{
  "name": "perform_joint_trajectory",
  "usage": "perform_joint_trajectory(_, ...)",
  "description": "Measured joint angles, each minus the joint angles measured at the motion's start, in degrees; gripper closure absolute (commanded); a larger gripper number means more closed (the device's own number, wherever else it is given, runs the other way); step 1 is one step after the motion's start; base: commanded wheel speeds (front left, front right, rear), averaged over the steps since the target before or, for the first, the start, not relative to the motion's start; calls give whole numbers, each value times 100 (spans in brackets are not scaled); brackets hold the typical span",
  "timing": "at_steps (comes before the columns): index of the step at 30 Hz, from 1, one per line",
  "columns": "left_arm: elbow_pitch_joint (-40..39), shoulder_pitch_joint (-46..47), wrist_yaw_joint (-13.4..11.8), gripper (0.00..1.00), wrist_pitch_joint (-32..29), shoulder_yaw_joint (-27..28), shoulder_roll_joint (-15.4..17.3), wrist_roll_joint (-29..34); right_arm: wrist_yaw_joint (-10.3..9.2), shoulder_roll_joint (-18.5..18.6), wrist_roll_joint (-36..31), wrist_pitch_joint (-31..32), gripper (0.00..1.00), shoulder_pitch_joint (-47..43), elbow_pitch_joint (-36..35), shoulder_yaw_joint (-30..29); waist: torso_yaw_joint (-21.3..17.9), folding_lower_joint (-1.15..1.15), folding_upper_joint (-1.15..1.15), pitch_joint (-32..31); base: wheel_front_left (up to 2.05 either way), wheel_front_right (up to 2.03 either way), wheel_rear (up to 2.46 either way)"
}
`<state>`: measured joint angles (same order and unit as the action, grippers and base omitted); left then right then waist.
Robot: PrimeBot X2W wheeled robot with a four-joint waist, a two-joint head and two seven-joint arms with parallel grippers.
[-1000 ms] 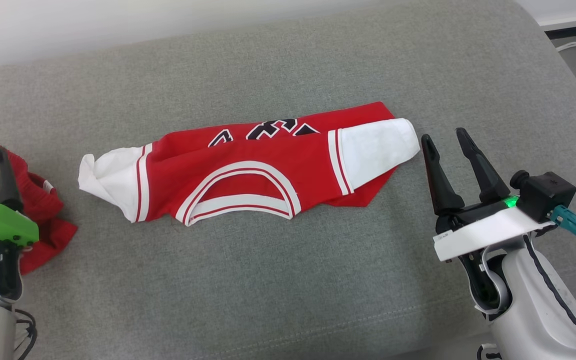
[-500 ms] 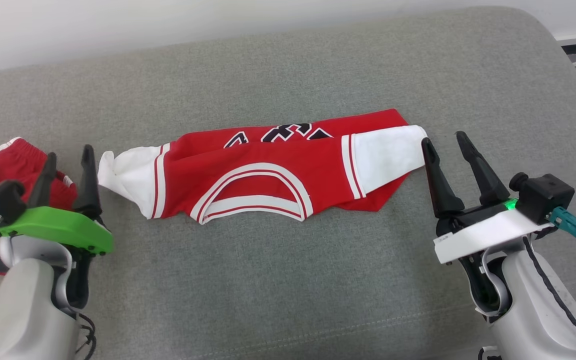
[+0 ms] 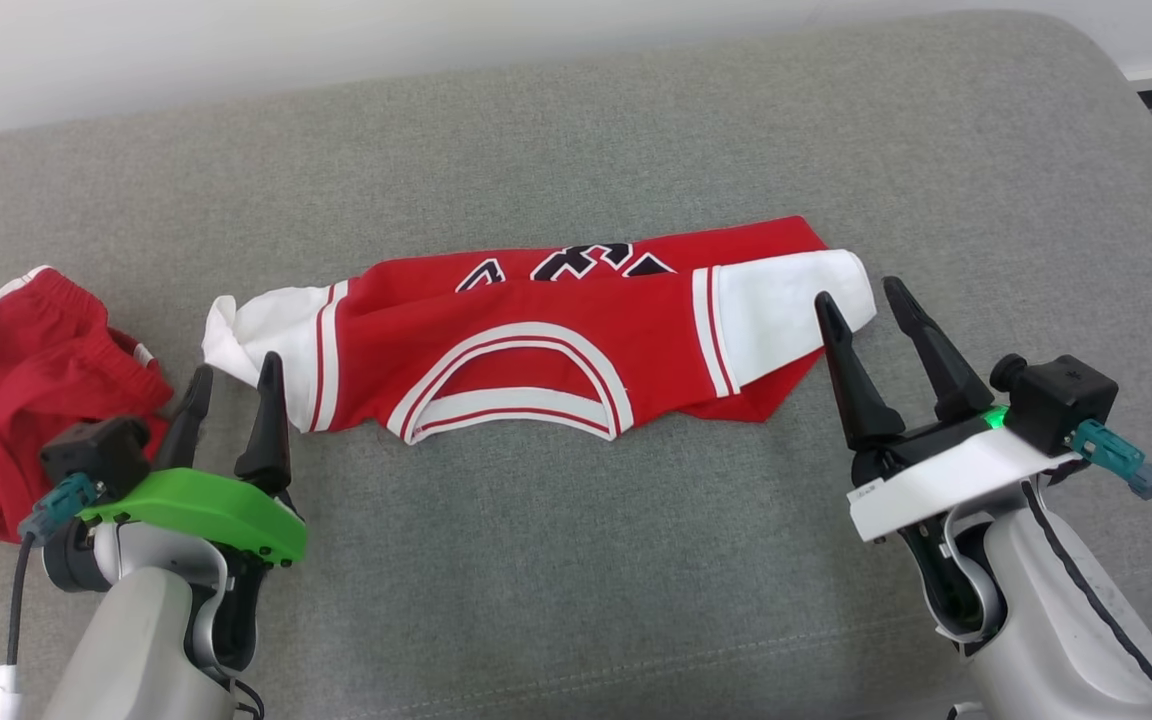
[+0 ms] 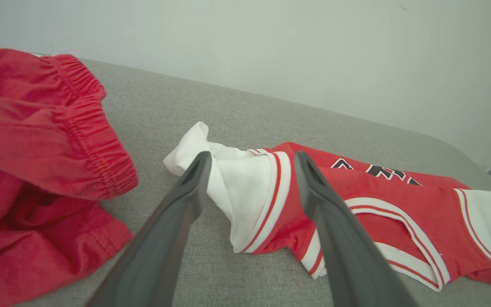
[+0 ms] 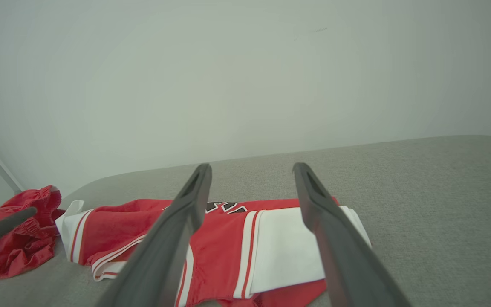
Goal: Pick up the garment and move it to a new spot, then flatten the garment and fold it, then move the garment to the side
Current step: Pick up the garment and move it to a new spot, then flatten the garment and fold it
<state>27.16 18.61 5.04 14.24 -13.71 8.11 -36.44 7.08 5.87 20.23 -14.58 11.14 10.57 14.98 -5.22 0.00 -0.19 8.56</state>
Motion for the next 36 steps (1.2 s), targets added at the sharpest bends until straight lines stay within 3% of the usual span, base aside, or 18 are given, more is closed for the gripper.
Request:
perform_joint_trajectory(27, 539, -107, -9, 0, -64, 67, -5, -143, 0, 68, 57, 0, 0, 38, 107, 576, -275, 0, 0, 189, 0, 0, 0)
perform_joint_trajectory(36, 466, 29, -16, 0, -59, -112, -107, -83, 4, 81, 51, 0, 0, 301, 91, 777, -42, 0, 0, 267, 0, 0, 0)
